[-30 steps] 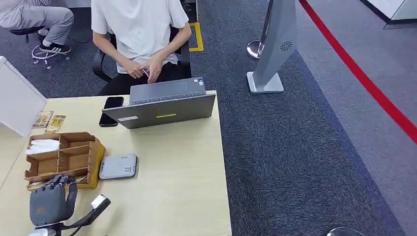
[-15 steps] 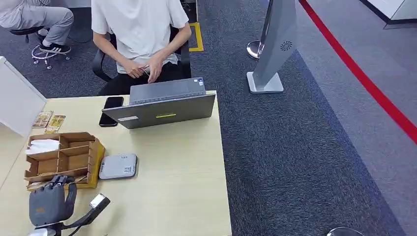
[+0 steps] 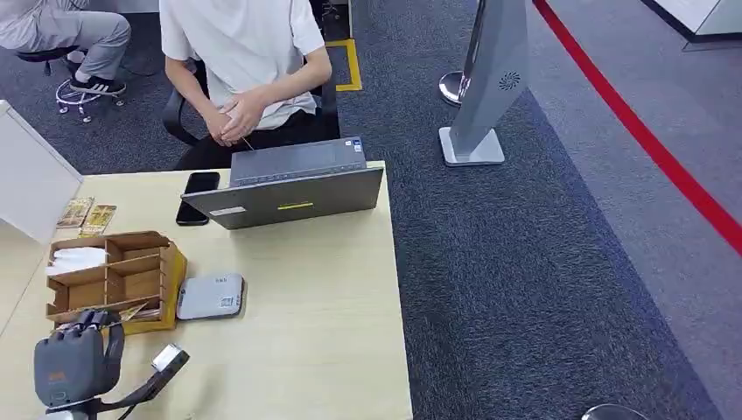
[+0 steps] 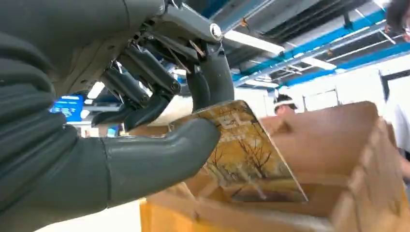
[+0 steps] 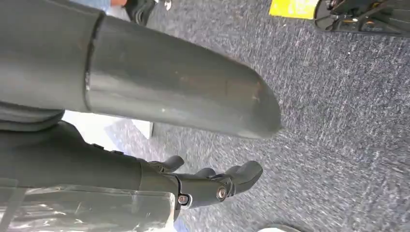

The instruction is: Pass the card to the sensor for recognition and then transmit it.

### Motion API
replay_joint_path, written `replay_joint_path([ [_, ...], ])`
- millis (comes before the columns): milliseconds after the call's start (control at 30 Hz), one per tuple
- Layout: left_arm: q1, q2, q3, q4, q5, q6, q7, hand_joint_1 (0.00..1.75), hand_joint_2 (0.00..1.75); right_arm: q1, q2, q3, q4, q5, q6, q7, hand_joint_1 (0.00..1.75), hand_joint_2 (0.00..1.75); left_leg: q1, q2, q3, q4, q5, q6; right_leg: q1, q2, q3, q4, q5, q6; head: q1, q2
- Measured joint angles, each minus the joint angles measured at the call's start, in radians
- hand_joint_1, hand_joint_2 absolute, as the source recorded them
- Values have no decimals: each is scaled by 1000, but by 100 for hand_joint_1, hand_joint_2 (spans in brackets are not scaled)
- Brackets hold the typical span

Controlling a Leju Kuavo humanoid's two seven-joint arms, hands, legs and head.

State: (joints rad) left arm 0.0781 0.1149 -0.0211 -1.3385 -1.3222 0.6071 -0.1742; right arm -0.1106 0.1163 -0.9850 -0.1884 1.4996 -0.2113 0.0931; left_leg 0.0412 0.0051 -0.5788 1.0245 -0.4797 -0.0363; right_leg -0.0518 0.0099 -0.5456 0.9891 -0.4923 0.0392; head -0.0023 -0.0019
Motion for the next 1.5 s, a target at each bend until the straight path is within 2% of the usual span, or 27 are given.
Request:
replay_joint_path([
  [67, 45, 50, -57, -135, -5, -81, 54, 175, 175, 4, 0, -13, 0, -16, -4, 0, 0, 0, 0, 0, -1, 0, 0, 0, 0, 0, 0, 0, 0, 0, 0, 0],
  [167, 106, 121, -135, -322, -5, -148, 100, 175, 175, 9, -2, -30, 0, -37, -4, 0, 0, 0, 0, 0, -1, 0, 0, 0, 0, 0, -1, 0, 0, 0, 0, 0],
  [333, 177, 242, -222, -559, -2, -160, 131, 175, 175, 10, -3, -56, 0, -59, -4, 0, 0, 0, 0, 0, 0, 0, 0, 0, 0, 0, 0, 0, 0, 0, 0, 0],
  [500, 172, 311, -247, -670, 39, -167, 137, 175, 175, 11, -3, -68, 0, -63, -4, 0, 0, 0, 0, 0, 0, 0, 0, 0, 0, -1, -1, 0, 0, 0, 0, 0],
  [600, 59, 321, -250, -673, 92, -209, 159, 175, 175, 10, -3, -69, 0, -43, -1, 0, 0, 0, 0, -5, 0, 0, 1, 1, 0, -6, -1, 0, 0, 0, 0, 0],
  [700, -146, 301, -250, -574, 97, -229, 177, 175, 175, 3, -3, -61, 0, -11, 10, -3, 0, 0, 0, -9, -1, 0, 6, 0, 0, -10, 3, 0, 2, 0, 0, 0],
  [767, -242, 288, -250, -509, 97, -228, 176, 175, 175, -4, -3, -59, 0, -5, 12, -3, 0, 0, 0, -6, 0, 0, 6, 0, 0, -7, 2, 0, 5, -1, 0, 0],
  [933, -318, 271, -250, -449, 96, -218, 172, 175, 175, -2, -3, -54, 0, -3, 11, -3, 0, 0, 0, -3, 0, 0, 6, 0, 0, -2, 0, 0, 6, 0, 0, 0],
  [1033, -393, 253, -250, -377, 41, -205, 210, 175, 175, -5, -3, -42, 0, 24, 21, -2, 0, 0, 0, -5, -2, 0, 6, 0, 0, -5, -2, 0, 6, 0, 0, 0],
  [1067, -443, 244, -248, -320, 24, -182, 213, 175, 175, -11, -3, -36, 0, 26, 28, 2, 0, 0, 0, -6, -3, 0, 8, 1, 0, -7, -1, 0, 6, 0, 0, 0],
  [1200, -677, 197, -235, 40, -31, -49, 191, 175, 175, -43, 2, -7, 0, 29, 48, 20, 0, 0, 0, -5, -2, 0, 11, -1, 0, -5, -1, 1, 9, -2, -2, 0],
  [1267, -772, 173, -233, 225, -51, -17, 188, 175, 175, -52, 4, 7, 0, 29, 49, 21, 0, 0, 0, -4, -2, 0, 12, 0, 0, -4, -1, 1, 10, -1, -2, 0],
  [1367, -837, 140, -232, 388, -54, 16, 179, 175, 175, -56, 8, 14, 0, 29, 48, 21, 0, 0, 0, -3, -3, 0, 12, 0, 0, -2, -2, 1, 11, -1, -2, 0],
  [1500, -874, 104, -232, 511, -57, 24, 172, 175, 175, -57, 11, 17, 0, 29, 48, 22, 0, 0, 0, -3, -4, 0, 11, 0, 0, -2, -3, 0, 11, -1, -2, 0],
])
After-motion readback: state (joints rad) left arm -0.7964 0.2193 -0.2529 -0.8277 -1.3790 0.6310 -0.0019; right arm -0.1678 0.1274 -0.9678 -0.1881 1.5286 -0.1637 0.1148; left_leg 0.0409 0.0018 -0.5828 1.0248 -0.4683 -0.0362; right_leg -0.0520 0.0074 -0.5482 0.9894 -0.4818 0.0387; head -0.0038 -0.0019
